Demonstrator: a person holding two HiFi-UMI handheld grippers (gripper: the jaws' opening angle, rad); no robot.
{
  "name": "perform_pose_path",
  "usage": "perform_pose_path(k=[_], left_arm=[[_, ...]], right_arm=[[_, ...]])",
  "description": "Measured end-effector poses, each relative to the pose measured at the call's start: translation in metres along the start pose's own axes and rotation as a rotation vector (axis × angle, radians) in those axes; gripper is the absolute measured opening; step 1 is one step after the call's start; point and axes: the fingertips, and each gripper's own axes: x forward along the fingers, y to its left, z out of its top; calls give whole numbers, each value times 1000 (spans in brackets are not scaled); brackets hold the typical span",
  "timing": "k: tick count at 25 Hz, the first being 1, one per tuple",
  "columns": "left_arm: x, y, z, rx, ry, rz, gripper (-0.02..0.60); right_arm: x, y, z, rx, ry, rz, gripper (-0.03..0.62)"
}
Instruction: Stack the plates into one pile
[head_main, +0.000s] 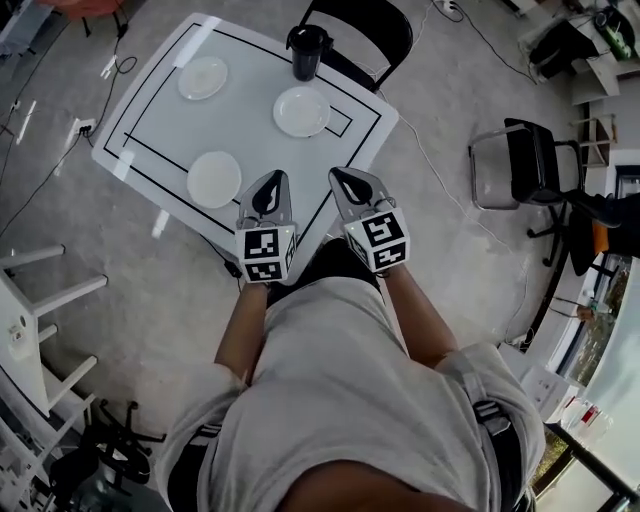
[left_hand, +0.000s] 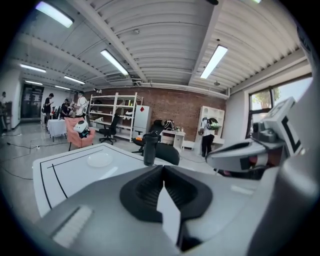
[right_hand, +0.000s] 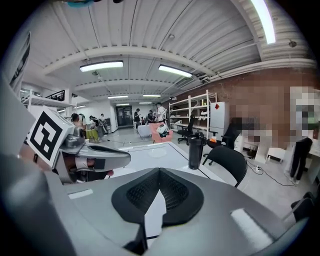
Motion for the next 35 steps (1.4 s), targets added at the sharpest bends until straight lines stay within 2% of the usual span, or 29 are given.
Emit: perform_pose_path(k=[4, 6, 10, 14, 17, 20, 24, 27, 30, 35], left_arm=[[28, 1, 1, -12, 16, -20, 2], [46, 4, -3, -41, 23, -9, 2], [75, 15, -15, -93, 87, 83, 2], [102, 23, -27, -185, 143, 126, 2], [117, 43, -43, -176, 206, 204, 2], [130, 56, -53, -192, 236, 256, 2], [149, 70, -61, -221, 268, 314, 2], [168, 76, -66, -203, 297, 332, 2], [185, 86, -70, -179, 302, 343, 2], [206, 92, -86, -227, 341, 304, 2]], right_arm=[[26, -13, 0, 11, 25, 21, 2], [45, -15, -3, 3, 39, 69, 2], [79, -16, -13, -29, 87, 229, 2], [112, -37, -23, -58, 123, 362, 2], [149, -50, -30, -108, 137, 427, 2], [177, -62, -34, -136, 150, 449, 2], [195, -71, -41, -109, 192, 464, 2], [203, -83, -51, -115, 231, 464, 2], [213, -101, -55, -108, 265, 443, 2], [228, -135, -61, -94, 317, 399, 2]])
